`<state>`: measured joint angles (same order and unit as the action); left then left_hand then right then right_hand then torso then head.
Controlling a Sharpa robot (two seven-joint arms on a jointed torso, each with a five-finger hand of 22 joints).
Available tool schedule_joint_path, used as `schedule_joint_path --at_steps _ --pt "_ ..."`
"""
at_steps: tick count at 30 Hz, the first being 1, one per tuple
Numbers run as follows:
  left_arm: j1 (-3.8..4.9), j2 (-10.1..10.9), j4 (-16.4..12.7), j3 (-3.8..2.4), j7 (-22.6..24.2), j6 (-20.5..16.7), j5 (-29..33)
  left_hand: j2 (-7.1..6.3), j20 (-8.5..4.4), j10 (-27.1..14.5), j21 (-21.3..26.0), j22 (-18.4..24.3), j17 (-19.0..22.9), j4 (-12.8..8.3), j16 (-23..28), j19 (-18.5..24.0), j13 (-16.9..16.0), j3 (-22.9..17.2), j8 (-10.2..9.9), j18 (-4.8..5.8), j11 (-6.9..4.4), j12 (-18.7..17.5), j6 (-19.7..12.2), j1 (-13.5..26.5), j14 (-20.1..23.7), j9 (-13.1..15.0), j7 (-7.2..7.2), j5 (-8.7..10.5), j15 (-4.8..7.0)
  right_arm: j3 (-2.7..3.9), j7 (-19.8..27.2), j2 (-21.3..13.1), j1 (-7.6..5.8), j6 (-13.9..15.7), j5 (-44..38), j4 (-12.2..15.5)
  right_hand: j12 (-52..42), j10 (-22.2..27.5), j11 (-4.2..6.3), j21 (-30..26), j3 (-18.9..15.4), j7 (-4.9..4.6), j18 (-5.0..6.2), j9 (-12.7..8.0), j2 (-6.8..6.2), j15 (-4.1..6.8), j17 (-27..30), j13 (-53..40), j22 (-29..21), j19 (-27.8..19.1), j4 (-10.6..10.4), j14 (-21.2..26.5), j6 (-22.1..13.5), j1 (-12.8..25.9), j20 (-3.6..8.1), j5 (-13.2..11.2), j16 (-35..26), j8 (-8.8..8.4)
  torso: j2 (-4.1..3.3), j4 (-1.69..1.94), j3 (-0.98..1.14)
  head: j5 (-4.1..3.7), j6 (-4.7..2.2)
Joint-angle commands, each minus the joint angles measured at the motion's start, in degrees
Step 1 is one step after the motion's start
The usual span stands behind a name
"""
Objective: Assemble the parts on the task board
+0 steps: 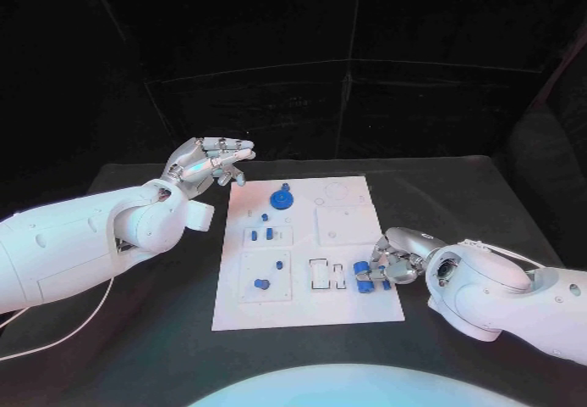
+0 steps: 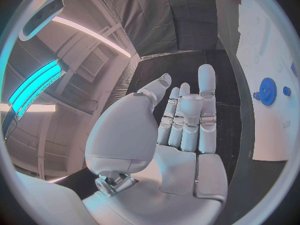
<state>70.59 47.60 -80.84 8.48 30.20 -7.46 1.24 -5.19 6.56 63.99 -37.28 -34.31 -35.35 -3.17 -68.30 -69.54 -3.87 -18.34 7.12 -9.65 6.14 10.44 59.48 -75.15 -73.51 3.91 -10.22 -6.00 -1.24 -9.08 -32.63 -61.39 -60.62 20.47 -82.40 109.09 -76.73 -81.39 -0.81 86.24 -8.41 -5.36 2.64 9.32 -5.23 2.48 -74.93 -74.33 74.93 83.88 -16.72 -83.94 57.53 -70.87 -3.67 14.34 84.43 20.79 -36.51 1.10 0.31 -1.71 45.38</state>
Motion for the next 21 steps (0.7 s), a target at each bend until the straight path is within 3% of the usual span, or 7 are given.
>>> schedule_joint_path --at_steps 1,15,21 --pt "0.08 0.1 0.0 -0.04 1.0 0.7 0.2 0.47 0.19 0.1 0.4 0.1 0.0 0.0 0.3 0.0 0.0 0.2 0.3 -0.88 -0.27 0.3 0.2 0.1 0.4 0.1 0.38 -0.11 0.23 0.00 -0.4 0.3 0.15 -2.5 -1.7 -0.3 -0.4 -0.3 0.05 0.3 -0.4 0.19 -1.18 0.1 0.32 0.48 -2.2 -0.1 10.2 2.1 0.1 -3.8 0.2 0.4 0.07 -0.3 0.4 0.15 -0.01 0.01 0.02 0.03 0.07" --pt "0.08 0.4 -0.2 -0.04 0.7 1.0 0.2 0.51 0.17 0.1 0.4 0.1 0.1 0.0 0.4 0.0 0.0 0.3 0.4 -0.88 -0.31 0.3 0.2 0.1 0.4 0.1 0.42 -0.11 0.26 0.00 -0.5 2.3 1.00 -3.5 -2.9 -1.8 -0.2 -0.3 0.17 0.2 -0.4 0.31 -1.17 0.3 0.90 0.60 -2.2 -0.1 10.2 2.1 0.3 -3.8 0.4 -0.5 0.18 -0.2 0.4 0.39 -0.03 0.06 -0.01 0.02 0.19" --pt "0.08 0.4 -0.2 -0.04 0.6 1.1 0.2 0.51 0.17 0.1 0.4 0.1 0.1 0.0 0.4 0.0 0.0 0.3 0.4 -0.88 -0.31 0.3 0.2 0.1 0.4 0.1 0.42 -0.11 0.26 0.01 -0.5 2.5 1.18 -1.9 -3.4 -1.9 -0.3 -0.6 0.45 0.5 -0.3 0.61 -1.26 0.8 2.36 0.84 -2.7 -0.7 10.5 2.3 0.8 -3.8 1.1 -2.8 0.40 2.6 0.6 0.96 0.04 0.00 -0.02 0.31 0.36"
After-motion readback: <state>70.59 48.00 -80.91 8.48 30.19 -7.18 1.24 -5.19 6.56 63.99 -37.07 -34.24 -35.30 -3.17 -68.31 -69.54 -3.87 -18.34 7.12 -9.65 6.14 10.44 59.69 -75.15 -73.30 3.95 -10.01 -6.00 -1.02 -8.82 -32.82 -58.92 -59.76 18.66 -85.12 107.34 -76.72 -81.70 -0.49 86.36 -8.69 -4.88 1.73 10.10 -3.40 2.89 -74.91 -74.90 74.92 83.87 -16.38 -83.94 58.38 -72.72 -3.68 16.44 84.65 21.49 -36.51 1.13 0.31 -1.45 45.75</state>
